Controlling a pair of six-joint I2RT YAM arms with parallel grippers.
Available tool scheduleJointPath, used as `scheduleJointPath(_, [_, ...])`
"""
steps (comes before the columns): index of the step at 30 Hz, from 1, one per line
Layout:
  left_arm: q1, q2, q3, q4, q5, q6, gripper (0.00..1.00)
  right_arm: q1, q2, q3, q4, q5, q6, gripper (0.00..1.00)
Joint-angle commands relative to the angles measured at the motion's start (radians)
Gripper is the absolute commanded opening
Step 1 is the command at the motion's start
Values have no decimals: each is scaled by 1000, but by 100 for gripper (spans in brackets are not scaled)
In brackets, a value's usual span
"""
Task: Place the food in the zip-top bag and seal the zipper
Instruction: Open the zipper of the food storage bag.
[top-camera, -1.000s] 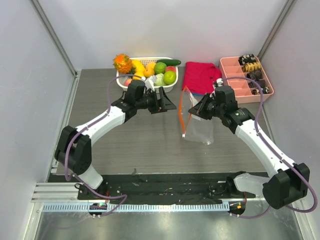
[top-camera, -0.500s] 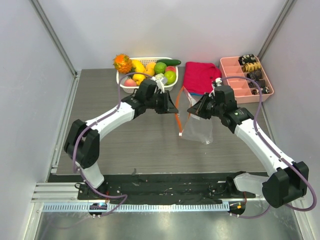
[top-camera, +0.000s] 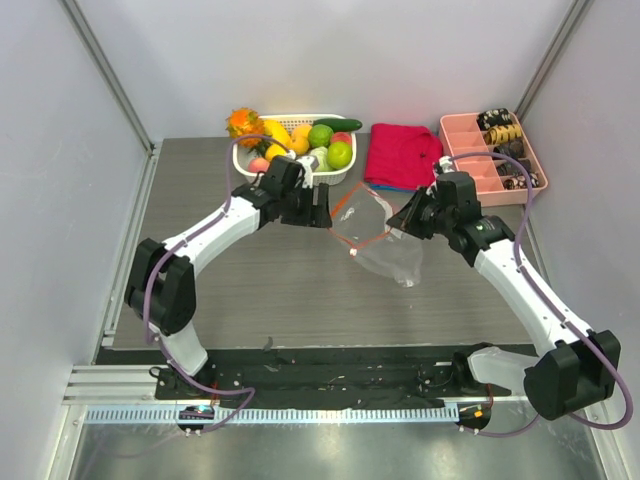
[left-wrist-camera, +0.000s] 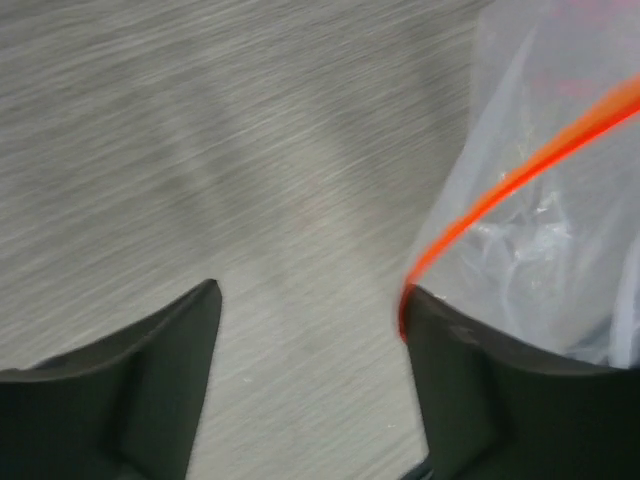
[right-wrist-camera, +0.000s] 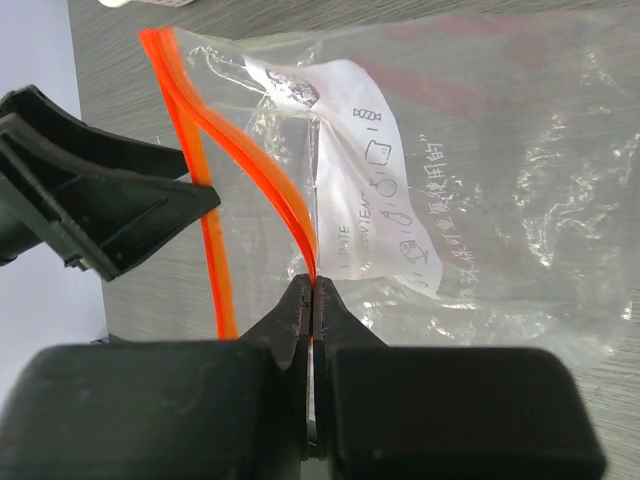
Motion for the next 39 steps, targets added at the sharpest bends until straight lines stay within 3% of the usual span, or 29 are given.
scheduleJointPath(1, [2, -74, 53, 47, 107, 87, 88, -4, 6, 37, 22, -3, -16, 1])
scheduleJointPath(2, [11, -106, 49, 67, 119, 92, 100, -3, 9, 34, 34, -6, -14, 1])
scheduleJointPath(5, [83, -147, 38, 139, 177, 84, 100, -3, 17, 28, 54, -8, -11, 1])
scheduleJointPath(8, [172, -135, 114, 88, 114, 60, 100, -3, 31, 31, 70, -12, -10, 1])
scheduleJointPath(11, [259, -79, 225, 43, 32, 121, 100, -3, 37, 35, 83, -20, -10, 1])
scheduleJointPath(15, [388, -10, 294, 145, 10, 141, 100, -4, 43, 35, 93, -25, -16, 1])
scheduleJointPath(20, [505, 187, 507, 159, -43, 158, 100, -4, 54, 31, 102, -28, -22, 1])
scheduleJointPath(25, [513, 328, 595, 233, -100, 238, 100, -4, 69, 35, 105, -34, -30, 1])
scheduleJointPath(28, [514, 385, 608, 294, -62, 265, 100, -3, 77, 35, 105, -37, -33, 1])
scheduleJointPath(32, [517, 440, 619, 363, 18, 242, 100, -3, 83, 26, 110, -40, -36, 1])
scheduleJointPath(39, [517, 530, 681, 429, 33, 205, 100, -4, 90, 20, 117, -51, -37, 1])
